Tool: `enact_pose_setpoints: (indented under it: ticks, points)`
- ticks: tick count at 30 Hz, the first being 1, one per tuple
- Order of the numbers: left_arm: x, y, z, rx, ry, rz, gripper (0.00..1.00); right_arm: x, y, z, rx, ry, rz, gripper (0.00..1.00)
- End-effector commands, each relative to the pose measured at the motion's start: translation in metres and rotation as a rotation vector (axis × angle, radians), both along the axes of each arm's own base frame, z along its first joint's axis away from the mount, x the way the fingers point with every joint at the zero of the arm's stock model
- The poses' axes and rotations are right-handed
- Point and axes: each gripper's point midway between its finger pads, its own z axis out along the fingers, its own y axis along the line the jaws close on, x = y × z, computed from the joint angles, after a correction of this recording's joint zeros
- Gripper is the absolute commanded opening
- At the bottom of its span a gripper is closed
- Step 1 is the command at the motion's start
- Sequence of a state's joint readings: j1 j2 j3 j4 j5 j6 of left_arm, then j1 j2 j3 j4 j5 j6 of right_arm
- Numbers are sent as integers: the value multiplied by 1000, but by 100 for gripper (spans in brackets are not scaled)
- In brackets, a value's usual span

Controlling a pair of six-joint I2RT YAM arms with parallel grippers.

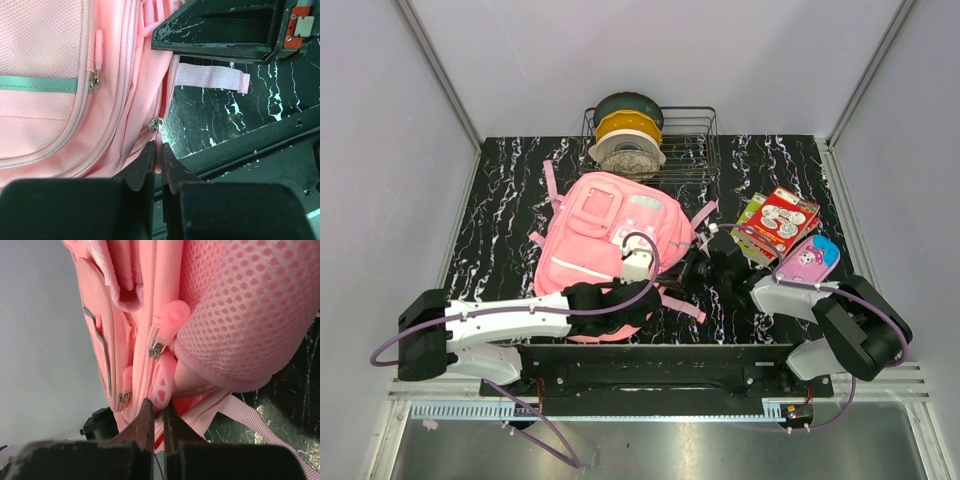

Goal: Pack the student bag
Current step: Unzip the student bag at the center of the board.

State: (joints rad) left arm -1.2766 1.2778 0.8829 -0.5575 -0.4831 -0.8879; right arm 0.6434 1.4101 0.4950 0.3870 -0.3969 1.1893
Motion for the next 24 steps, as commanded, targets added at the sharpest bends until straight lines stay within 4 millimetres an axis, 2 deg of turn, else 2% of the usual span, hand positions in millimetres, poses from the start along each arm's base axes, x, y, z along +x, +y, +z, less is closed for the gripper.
enact_pose_setpoints:
  ticks: [1,6,9,12,13,15,24]
  points:
    - [11,-33,57,-200,-85,8,0,19,18,37,91,-114,-11,0]
    - [10,-7,48,-139,-78,66,0,31,10,50,29,-172,-59,0]
    - [8,14,48,-133,-80,106,0,51,-6,55,-32,-200,-123,0]
    - [6,31,49,-146,-89,136,0,73,-25,58,-12,-197,-170,0]
    - [6,37,45,-136,-90,143,0,75,-27,58,3,-189,-160,0]
    - [3,46,43,-131,-81,163,0,90,-41,59,4,-193,-194,0]
    - [-7,90,7,-37,-15,293,0,118,-83,60,-46,-212,-262,0]
